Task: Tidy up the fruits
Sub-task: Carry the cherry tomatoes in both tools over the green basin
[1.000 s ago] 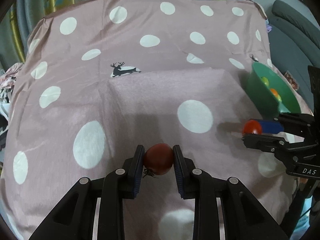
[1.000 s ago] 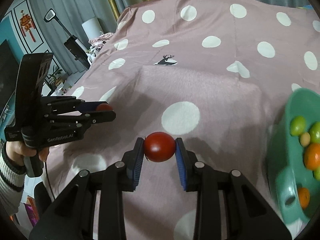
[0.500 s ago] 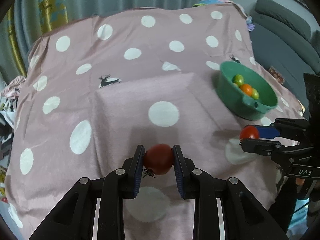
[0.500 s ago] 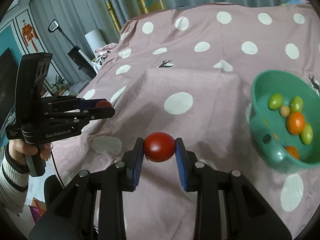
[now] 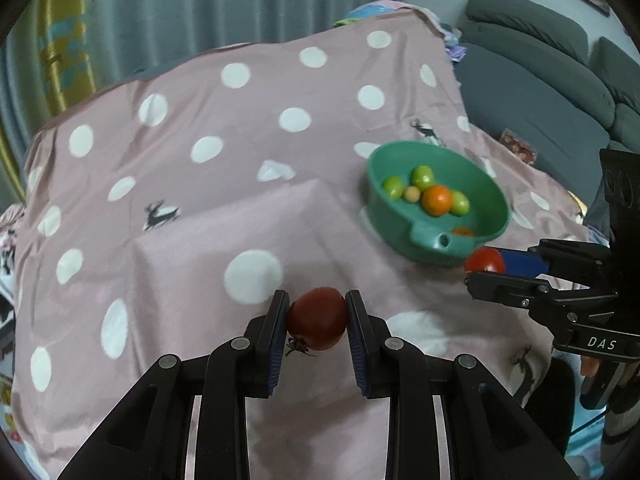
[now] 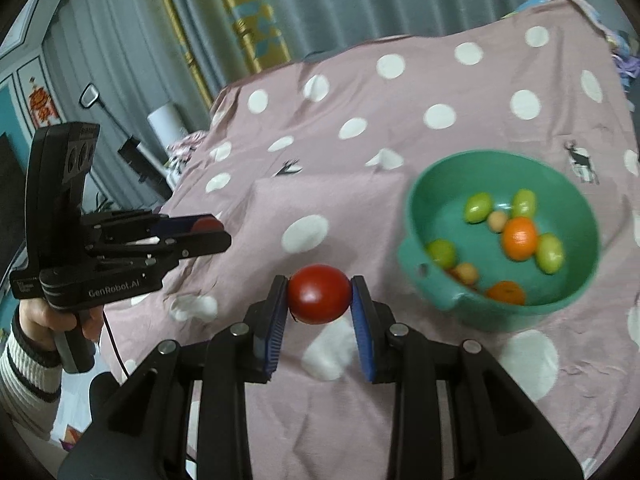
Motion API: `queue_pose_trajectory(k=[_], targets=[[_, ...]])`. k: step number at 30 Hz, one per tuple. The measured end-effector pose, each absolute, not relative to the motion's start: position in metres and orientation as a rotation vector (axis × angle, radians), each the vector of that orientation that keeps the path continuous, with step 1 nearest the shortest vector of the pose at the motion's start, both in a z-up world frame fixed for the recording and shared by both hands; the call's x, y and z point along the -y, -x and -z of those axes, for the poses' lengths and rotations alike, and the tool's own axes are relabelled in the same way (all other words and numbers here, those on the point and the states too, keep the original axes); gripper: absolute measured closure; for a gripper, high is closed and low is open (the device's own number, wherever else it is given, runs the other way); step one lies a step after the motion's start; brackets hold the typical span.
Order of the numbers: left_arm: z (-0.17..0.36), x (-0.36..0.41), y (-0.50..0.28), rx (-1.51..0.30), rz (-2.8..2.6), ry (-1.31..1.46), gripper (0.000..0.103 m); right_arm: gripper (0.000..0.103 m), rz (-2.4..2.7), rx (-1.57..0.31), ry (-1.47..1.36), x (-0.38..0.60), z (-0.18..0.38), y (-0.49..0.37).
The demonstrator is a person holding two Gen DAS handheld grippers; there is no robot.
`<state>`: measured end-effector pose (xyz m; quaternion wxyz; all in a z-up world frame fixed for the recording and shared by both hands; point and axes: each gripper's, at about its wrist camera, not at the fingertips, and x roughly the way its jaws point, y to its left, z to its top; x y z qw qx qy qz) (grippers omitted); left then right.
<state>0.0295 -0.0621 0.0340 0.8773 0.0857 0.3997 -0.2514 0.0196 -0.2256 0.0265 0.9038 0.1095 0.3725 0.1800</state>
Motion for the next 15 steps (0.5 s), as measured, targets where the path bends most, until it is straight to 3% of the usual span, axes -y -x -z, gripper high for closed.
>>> queue_pose_trajectory(k=[15], targets=[[-0.041,0.140,-0.042,-0.816,0.623,-0.268,0.074,0.071,-0.261,-0.714,-0.293,0.292,-0.027,-0.016]])
